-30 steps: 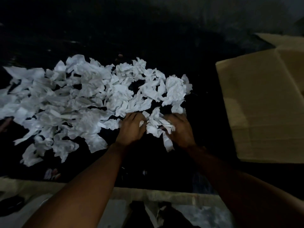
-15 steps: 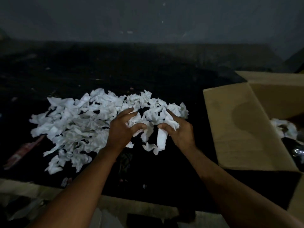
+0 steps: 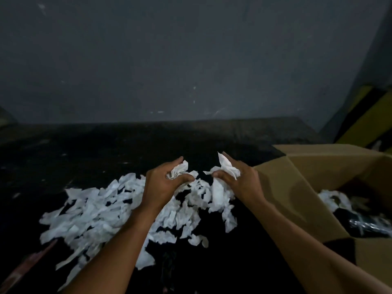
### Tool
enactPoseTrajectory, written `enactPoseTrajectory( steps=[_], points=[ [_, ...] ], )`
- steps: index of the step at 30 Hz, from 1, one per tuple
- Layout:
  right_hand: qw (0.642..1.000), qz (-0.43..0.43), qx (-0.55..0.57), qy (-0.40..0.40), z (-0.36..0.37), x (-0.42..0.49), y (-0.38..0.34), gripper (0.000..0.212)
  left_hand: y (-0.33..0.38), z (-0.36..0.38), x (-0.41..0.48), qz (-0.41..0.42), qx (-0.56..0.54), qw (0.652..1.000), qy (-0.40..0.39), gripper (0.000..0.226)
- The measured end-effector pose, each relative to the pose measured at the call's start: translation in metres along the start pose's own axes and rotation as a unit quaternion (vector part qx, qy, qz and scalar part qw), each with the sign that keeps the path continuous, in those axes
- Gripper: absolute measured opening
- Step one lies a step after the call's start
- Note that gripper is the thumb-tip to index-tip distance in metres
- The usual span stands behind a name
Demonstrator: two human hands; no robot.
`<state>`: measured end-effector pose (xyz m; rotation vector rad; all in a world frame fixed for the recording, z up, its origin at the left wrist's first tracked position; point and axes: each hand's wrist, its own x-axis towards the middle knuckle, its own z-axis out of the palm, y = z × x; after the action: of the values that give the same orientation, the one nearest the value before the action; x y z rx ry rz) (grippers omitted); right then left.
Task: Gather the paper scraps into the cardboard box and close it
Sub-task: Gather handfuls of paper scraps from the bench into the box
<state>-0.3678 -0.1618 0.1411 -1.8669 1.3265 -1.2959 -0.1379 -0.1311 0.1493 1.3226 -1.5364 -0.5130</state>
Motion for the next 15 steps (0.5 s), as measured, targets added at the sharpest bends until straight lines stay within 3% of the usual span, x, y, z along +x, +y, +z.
enactPoseTrajectory(
  steps=[4, 7, 10, 15],
  points=[
    [1.0, 0.006, -0.014, 0.002, -0.006, 0.0, -0.005, 0.049, 0.001, 0.009, -0.001, 0.005, 0.001, 1.0, 0.009, 0.072],
    [0.999, 0.01, -0.021, 0.032, -0.035, -0.006, -0.009, 0.027, 0.014, 0.031, 0.006, 0.016, -0.012, 1.0, -0.009, 0.073],
    [0.997, 0.009, -0.047, 0.064, -0.076, -0.009, -0.005, 0.017, 0.04, 0.064, 0.017, 0.038, -0.024, 0.999, -0.03, 0.073],
    [0.988, 0.001, -0.076, 0.135, -0.146, -0.005, 0.025, 0.044, 0.086, 0.13, 0.035, 0.067, -0.058, 0.995, -0.054, 0.074]
  ],
)
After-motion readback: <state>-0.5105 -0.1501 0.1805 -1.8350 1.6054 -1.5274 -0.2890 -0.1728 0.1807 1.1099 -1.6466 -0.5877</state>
